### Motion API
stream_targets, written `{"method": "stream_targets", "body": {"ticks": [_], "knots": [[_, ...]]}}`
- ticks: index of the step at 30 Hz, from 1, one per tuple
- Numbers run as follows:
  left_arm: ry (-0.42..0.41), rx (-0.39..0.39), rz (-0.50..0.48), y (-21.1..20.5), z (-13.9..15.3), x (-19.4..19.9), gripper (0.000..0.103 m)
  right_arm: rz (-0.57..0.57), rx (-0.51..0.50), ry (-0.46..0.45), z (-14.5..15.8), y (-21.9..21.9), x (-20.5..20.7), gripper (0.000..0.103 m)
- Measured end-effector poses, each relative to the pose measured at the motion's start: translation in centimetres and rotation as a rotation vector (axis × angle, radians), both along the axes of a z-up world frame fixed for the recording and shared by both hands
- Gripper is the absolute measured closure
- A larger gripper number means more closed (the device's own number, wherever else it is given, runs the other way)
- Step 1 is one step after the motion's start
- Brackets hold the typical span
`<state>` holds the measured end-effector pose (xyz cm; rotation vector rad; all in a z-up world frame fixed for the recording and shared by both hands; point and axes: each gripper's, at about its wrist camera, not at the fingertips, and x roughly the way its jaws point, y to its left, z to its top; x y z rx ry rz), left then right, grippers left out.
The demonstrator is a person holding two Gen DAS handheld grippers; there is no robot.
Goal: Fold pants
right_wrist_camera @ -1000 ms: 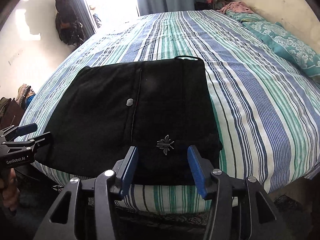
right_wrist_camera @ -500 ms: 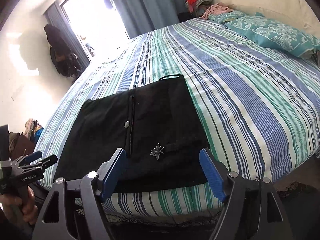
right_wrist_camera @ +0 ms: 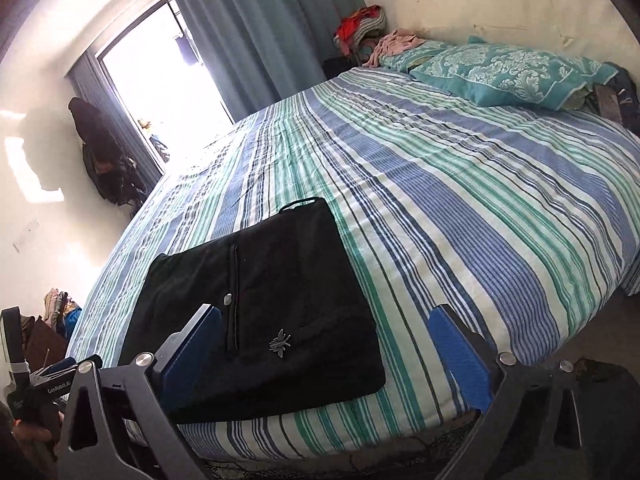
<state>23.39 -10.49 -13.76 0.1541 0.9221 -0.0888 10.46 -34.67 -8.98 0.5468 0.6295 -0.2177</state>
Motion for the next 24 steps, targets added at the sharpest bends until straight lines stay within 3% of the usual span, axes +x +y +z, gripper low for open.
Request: {"method": "stream_targets", "body": {"ticks": [13,24], "knots": [[0.016,-0.014,0.009,0.5,-0.5,0.1,0.005,0.0,-0.105,-0.05,1.3,0.5,-0.3,0.0],[0.036,0.014,0.021,0.5,-1.0,0.3,0.005,0.02,-0.08,-0.07,1.1,0.2,-0.4,0.0]]}}
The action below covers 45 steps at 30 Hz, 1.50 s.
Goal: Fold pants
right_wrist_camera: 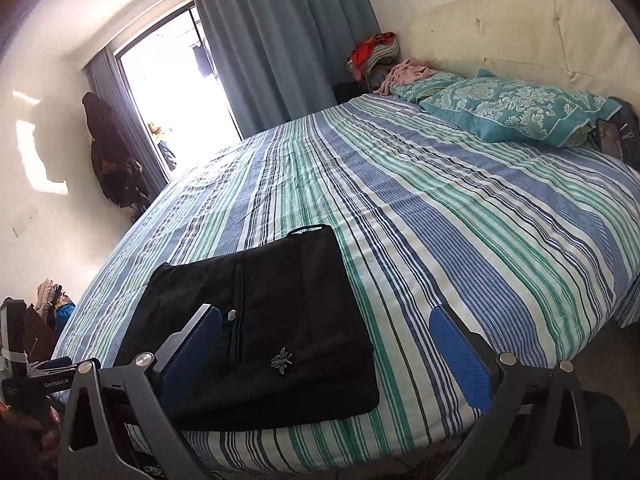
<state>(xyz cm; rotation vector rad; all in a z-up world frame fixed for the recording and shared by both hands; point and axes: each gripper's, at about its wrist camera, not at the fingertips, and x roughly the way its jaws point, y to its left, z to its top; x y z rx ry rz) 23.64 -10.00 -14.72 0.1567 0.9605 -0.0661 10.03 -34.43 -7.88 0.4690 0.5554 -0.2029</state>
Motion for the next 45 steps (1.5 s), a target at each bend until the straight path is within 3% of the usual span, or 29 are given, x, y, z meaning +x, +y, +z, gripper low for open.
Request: {"method": "stream_targets", "body": {"ticks": [16,19,22,24,26,29,32,37,39,40,41,42,43,44,45], "knots": [[0.042,0.019,-0.019,0.0,-1.1,0.2,0.005,0.125,0.009,0.062,-0.8,2.0,1.3,0.0],[0.065,-0.096,-0.086,0.4,-0.4,0.5,0.005,0.157,0.101,0.028,-0.3,0.6,1.4,0.0],[0.108,-0.242,-0.135,1.1,0.3,1.7,0.005,0.163,0.158,0.016,1.4,-4.0,2.5,0.0],[0.19,-0.344,-0.154,1.1,-0.4,3.3,0.004,0.208,0.269,0.074,1.4,-7.7,4.5,0.0],[0.265,-0.421,-0.147,1.0,-1.7,4.7,0.004,0.283,0.441,0.176,-0.7,-10.6,6.9,0.001],[0.333,-0.493,-0.145,0.7,-3.0,6.0,0.004,0.34,0.569,0.266,-4.0,-12.0,8.8,0.012],[0.374,-0.505,-0.192,-0.7,-3.6,6.5,0.004,0.449,0.59,0.342,-6.1,-10.2,10.7,0.014],[0.433,-0.441,-0.208,-3.2,-5.2,7.5,0.003,0.509,0.554,0.46,-9.7,-6.8,13.2,0.015],[0.432,-0.452,-0.201,-3.8,-5.3,7.5,0.003,0.566,0.596,0.426,-10.1,-5.7,13.6,0.016],[0.436,-0.461,-0.202,-4.2,-5.5,7.5,0.006,0.597,0.618,0.418,-10.1,-5.0,13.8,0.015],[0.439,-0.479,-0.213,-4.6,-5.5,7.5,0.034,0.604,0.598,0.423,-10.1,-4.5,13.9,0.015],[0.449,-0.501,-0.235,-5.3,-5.4,7.3,0.05,0.612,0.578,0.431,-10.2,-4.0,14.0,0.016],[0.434,-0.474,-0.226,-5.7,-5.2,7.2,0.061,0.614,0.562,0.434,-10.2,-3.8,14.1,0.021],[0.417,-0.459,-0.228,-6.0,-4.6,7.0,0.075,0.614,0.543,0.434,-10.0,-3.6,13.9,0.028],[0.404,-0.457,-0.238,-6.2,-3.9,6.9,0.079,0.614,0.516,0.439,-9.8,-3.5,13.8,0.047]]}}
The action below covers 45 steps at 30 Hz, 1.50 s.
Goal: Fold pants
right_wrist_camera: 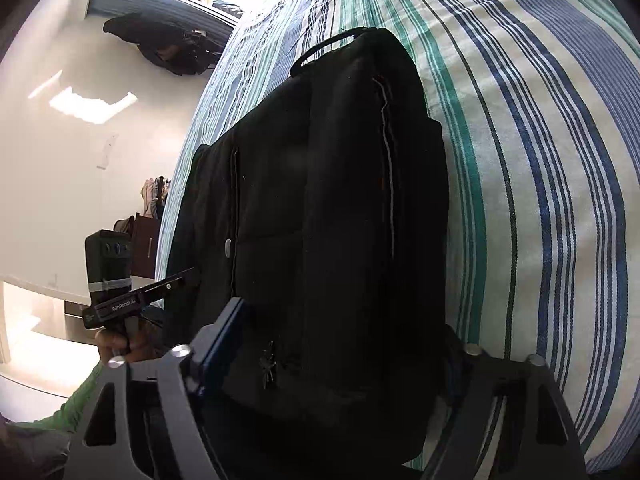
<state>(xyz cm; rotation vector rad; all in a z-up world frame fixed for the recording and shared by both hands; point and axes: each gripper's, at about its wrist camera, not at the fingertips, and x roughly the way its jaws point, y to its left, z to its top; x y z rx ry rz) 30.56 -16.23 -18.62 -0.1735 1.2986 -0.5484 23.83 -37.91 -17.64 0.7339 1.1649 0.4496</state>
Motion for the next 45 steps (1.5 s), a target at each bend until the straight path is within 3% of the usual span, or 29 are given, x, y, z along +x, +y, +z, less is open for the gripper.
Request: {"method": "stream_targets", "body": {"ticks": [1,3,8,12,15,16,18,19,20,21,22,23,25,28,30,32,34,38,41,45], "knots": [[-0.016,-0.015,-0.006,0.0,0.9,-0.1,0.083,-0.006,-0.006,-0.013,0.4,0.0,-0.2,0.057],[-0.042,-0.077,-0.011,0.3,3.2,0.2,0.083,-0.004,0.01,-0.05,1.7,0.2,-0.3,0.062],[-0.151,-0.137,0.025,2.4,8.9,4.0,0.083,0.015,0.027,-0.177,6.8,2.0,2.2,0.064],[-0.238,-0.13,0.091,4.6,11.8,11.1,0.083,0.004,0.032,-0.305,11.4,3.5,9.2,0.064],[-0.282,-0.104,0.139,5.6,12.2,16.6,0.083,-0.01,0.02,-0.357,13.0,4.7,15.8,0.064],[-0.29,-0.082,0.152,5.5,11.6,18.1,0.081,-0.015,0.007,-0.365,13.1,5.3,17.7,0.064],[-0.298,0.04,0.182,5.3,8.7,20.5,0.065,-0.03,-0.034,-0.366,12.3,6.4,21.2,0.064],[-0.287,0.145,0.205,5.2,6.3,21.4,0.046,-0.039,-0.059,-0.345,11.2,6.8,22.6,0.062],[-0.256,0.28,0.23,5.2,3.5,22.2,0.04,-0.048,-0.093,-0.295,9.5,7.0,23.7,0.061],[-0.21,0.421,0.237,5.3,0.5,22.5,0.042,-0.053,-0.136,-0.217,7.4,7.3,24.8,0.059],[-0.198,0.464,0.215,5.8,-1.6,22.0,0.034,-0.053,-0.19,-0.127,5.0,7.2,25.5,0.058],[-0.265,0.425,0.223,7.2,-1.3,20.8,0.026,-0.047,-0.259,-0.034,2.7,7.6,25.9,0.052],[-0.304,0.455,0.272,8.4,-0.5,19.6,0.012,-0.089,-0.206,-0.043,1.2,6.6,25.2,0.048],[-0.359,0.439,0.304,10.2,1.8,17.2,0.012,-0.146,-0.122,-0.073,2.0,4.5,23.2,0.045],[-0.417,0.434,0.315,10.7,3.6,14.4,0.012,-0.182,-0.157,-0.134,4.0,3.2,20.6,0.04],[-0.456,0.435,0.315,11.0,4.8,11.7,0.005,-0.209,-0.204,-0.181,6.2,2.3,17.6,0.021],[-0.49,0.427,0.321,10.8,5.6,8.5,0.004,-0.233,-0.274,-0.227,8.3,2.1,15.1,0.0],[-0.575,0.406,0.343,9.5,6.8,2.8,0.004,-0.235,-0.413,-0.274,10.5,3.6,8.3,0.0],[-0.6,0.421,0.31,8.2,7.3,-1.2,0.004,-0.266,-0.596,-0.27,11.2,6.5,3.5,0.0],[-0.599,0.351,0.286,7.5,8.9,-5.6,0.002,-0.329,-0.651,-0.325,11.7,10.2,-3.0,0.0]]}}
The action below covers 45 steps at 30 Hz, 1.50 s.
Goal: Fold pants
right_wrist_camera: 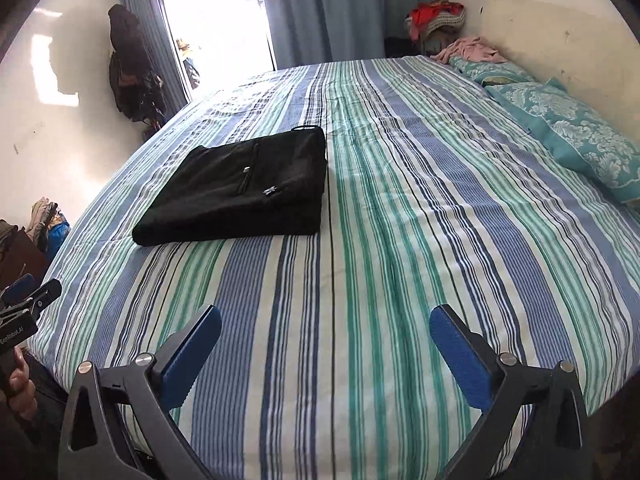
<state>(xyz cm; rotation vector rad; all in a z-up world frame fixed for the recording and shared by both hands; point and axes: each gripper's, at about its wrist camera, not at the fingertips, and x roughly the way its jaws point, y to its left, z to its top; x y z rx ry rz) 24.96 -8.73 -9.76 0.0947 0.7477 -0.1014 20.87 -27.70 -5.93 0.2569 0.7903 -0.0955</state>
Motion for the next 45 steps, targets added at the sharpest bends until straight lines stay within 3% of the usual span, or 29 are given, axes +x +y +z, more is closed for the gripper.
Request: {"method": "stream_targets", "body": {"ticks": [3,6,9,17,28,45], "knots": [[-0.042,-0.006,0.034,0.4,2.1,-2.5,0.002,-0.001,-0.042,-0.022,1.6,3.0,-3.4,0.0],[-0.11,0.088,0.052,0.2,4.2,-4.2,0.002,0.02,-0.071,-0.026,3.4,5.0,-5.6,0.0],[-0.114,0.162,0.062,-0.3,5.7,-5.2,0.002,0.01,-0.127,-0.002,5.7,6.1,-7.3,0.0],[0.025,0.022,0.003,-0.3,7.8,-7.2,0.001,0.011,-0.126,-0.053,11.3,6.8,-9.8,0.0],[0.072,0.034,0.049,0.1,6.9,-7.2,0.001,0.054,-0.18,-0.059,11.5,9.8,-9.8,0.0],[0.083,0.045,0.055,0.5,6.5,-7.1,0.001,0.038,-0.205,-0.061,11.4,10.2,-9.5,0.0]]}}
